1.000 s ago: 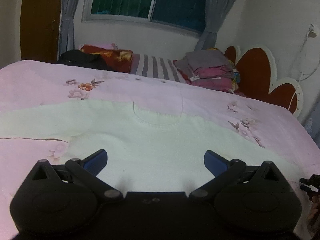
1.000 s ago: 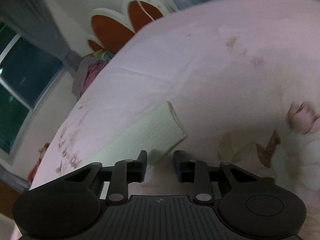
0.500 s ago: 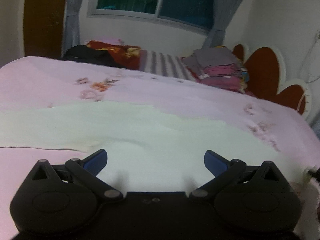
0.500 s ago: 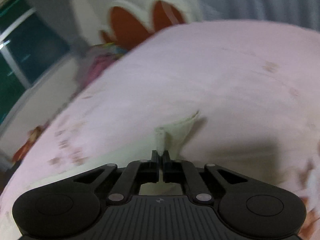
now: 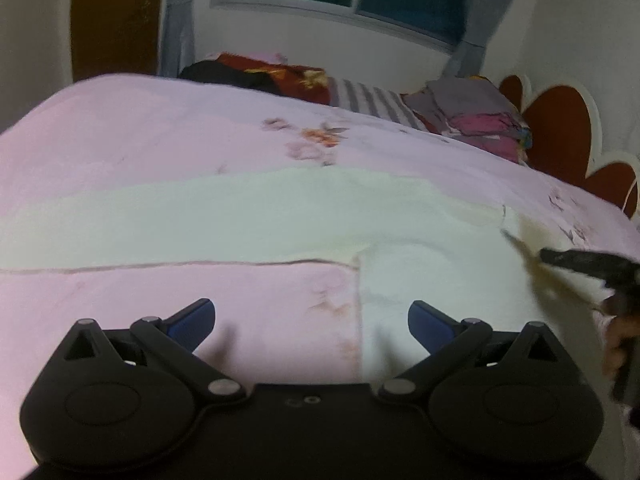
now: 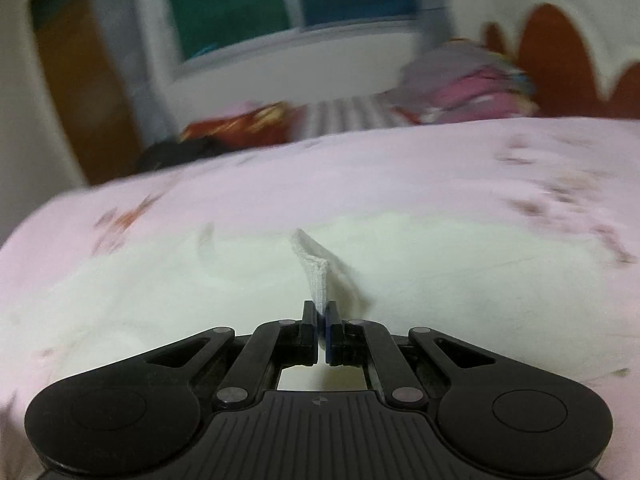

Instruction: Fold small clothes

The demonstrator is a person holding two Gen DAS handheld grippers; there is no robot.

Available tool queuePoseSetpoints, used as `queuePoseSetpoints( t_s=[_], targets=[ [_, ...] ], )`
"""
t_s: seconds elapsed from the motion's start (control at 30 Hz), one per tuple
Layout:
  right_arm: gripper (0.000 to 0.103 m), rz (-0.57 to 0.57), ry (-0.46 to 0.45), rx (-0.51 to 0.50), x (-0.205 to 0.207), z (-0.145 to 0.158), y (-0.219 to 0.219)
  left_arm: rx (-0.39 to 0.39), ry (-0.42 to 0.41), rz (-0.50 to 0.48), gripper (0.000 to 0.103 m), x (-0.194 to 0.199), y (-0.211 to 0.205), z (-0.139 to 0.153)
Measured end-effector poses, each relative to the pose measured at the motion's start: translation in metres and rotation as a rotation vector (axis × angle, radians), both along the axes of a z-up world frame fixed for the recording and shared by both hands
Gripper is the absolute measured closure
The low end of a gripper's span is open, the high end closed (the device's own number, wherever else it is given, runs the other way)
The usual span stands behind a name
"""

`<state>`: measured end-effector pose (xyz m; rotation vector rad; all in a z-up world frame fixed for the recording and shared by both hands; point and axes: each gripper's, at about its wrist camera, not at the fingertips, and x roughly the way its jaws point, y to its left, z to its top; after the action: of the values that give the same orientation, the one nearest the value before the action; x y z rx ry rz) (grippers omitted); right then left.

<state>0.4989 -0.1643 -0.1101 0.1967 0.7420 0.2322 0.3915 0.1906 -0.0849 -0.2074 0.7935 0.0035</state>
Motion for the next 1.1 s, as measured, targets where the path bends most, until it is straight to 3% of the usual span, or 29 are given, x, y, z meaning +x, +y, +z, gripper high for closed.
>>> queuePoseSetpoints(
  t_s=[0.13, 0.2, 0.23, 0.27, 0.33, 0.4, 0.47, 0.53, 0.57, 0.63, 0.7, 0.77, 0.83, 0.9, 1.1],
  targets=[
    [0.1, 0.099, 0.035, -0.031, 0.01, -0.023, 0.056, -0.037, 0.012, 0.025, 0.001, -0.009, 0.015, 0.002],
    [0.08, 0.104, 0.017, -0.071, 0.003, -0.032, 0.072, -0.075, -0.029, 0.003, 0.001, -0.013, 0.015, 0.006],
    [0.048, 0.106, 0.003, -0.081, 0.003, -0.032, 0.073, -0.066, -0.033, 0.0, 0.001, -0.011, 0.01, 0.007],
    [0.036, 0.1, -0.013, -0.095, -0.005, -0.03, 0.074, -0.056, -0.036, -0.003, 0.001, -0.007, 0.007, 0.007],
    [0.036, 0.09, -0.043, -0.086, -0.015, -0.026, 0.063, -0.073, -0.036, -0.033, 0.003, 0.005, -0.004, 0.005],
    [0.044, 0.066, -0.017, -0.035, -0.028, -0.026, 0.042, -0.133, -0.04, -0.094, 0.012, 0.025, -0.02, 0.003],
    [0.077, 0.019, 0.014, -0.006, -0.029, -0.022, 0.017, -0.185, -0.035, -0.163, 0.022, 0.049, -0.044, -0.001],
    [0.086, -0.064, 0.062, 0.01, -0.04, -0.025, -0.013, -0.235, -0.013, -0.223, 0.03, 0.074, -0.072, -0.008],
    [0.086, -0.107, 0.076, 0.034, -0.044, -0.028, -0.031, -0.263, -0.003, -0.25, 0.031, 0.087, -0.086, -0.014],
    [0.086, -0.17, 0.09, 0.059, -0.048, -0.028, -0.054, -0.312, 0.049, -0.267, 0.047, 0.109, -0.108, -0.027],
    [0.086, -0.214, 0.092, 0.073, -0.05, -0.028, -0.073, -0.357, 0.094, -0.274, 0.055, 0.131, -0.127, -0.041],
    [0.086, -0.24, 0.094, 0.087, -0.05, -0.027, -0.087, -0.344, 0.13, -0.261, 0.063, 0.148, -0.143, -0.053],
    [0.086, -0.256, 0.108, 0.112, -0.051, -0.031, -0.098, -0.34, 0.155, -0.261, 0.087, 0.16, -0.154, -0.06],
    [0.086, -0.258, 0.112, 0.124, -0.051, -0.034, -0.102, -0.307, 0.158, -0.275, 0.1, 0.163, -0.161, -0.067],
    [0.086, -0.258, 0.115, 0.139, -0.05, -0.033, -0.108, -0.254, 0.02, -0.226, 0.1, 0.148, -0.133, -0.045]
  ],
)
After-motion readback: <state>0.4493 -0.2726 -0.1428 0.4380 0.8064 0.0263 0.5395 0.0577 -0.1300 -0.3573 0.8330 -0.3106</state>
